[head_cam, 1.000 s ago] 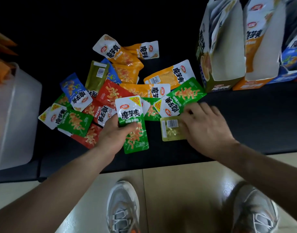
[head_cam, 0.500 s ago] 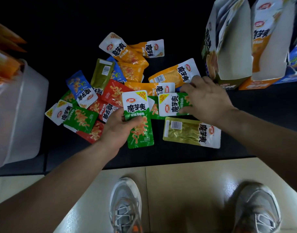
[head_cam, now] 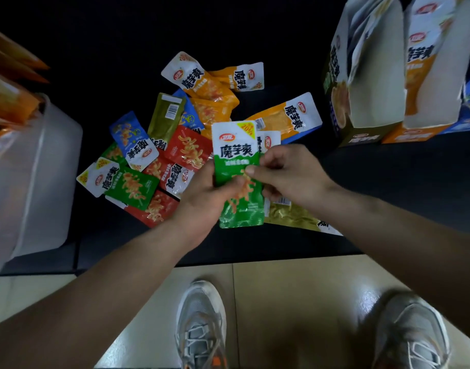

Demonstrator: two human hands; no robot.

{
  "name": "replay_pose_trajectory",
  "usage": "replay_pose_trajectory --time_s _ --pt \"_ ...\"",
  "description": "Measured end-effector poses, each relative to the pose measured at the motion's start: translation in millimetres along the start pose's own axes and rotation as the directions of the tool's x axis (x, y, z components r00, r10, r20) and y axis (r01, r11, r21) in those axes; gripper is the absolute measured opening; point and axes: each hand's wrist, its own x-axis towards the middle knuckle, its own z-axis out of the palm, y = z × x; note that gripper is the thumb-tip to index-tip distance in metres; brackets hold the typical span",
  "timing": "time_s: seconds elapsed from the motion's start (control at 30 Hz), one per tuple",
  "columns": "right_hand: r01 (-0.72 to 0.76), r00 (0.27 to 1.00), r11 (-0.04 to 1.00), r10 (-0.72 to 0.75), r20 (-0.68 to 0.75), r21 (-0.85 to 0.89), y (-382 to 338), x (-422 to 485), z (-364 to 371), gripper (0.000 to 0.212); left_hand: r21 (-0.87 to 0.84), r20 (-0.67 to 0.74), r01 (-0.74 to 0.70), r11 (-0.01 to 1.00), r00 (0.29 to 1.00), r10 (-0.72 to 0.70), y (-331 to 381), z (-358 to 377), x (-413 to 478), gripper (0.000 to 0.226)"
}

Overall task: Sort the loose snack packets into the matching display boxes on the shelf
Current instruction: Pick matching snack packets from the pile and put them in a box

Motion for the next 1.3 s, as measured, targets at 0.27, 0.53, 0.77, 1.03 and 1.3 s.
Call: replay_pose_trajectory --time_s 0.27,0.53,0.77,1.03,1.3 --pt "0.283 0.943 0.535 -0.305 0.131 -0.796 32 14 -2 0.076 0.190 -0.272 -0.016 0.982 0.960 0.068 -6 -29 17 0.035" --pt "0.215 0.962 0.571 -0.262 0.072 -0.792 18 27 6 0.057 0.203 -0.335 -0.043 0.978 0.936 0.111 -2 -28 27 0.037" --pt "0.185 0.963 0.471 -0.261 0.064 -0.863 14 23 18 0.073 0.176 -0.333 -0.054 0.983 0.936 0.111 -3 -27 26 0.039" --pt "0.174 0.971 0.560 -0.234 0.046 -0.810 10 21 28 0.063 0.212 -0.328 -0.030 0.977 0.939 0.100 -4 -30 24 0.029" --pt "0.164 0.977 0.641 -0.211 0.034 -0.750 17 21 26 0.043 0.171 -0.393 0.025 0.985 0.918 0.045 -1 -42 29 0.033"
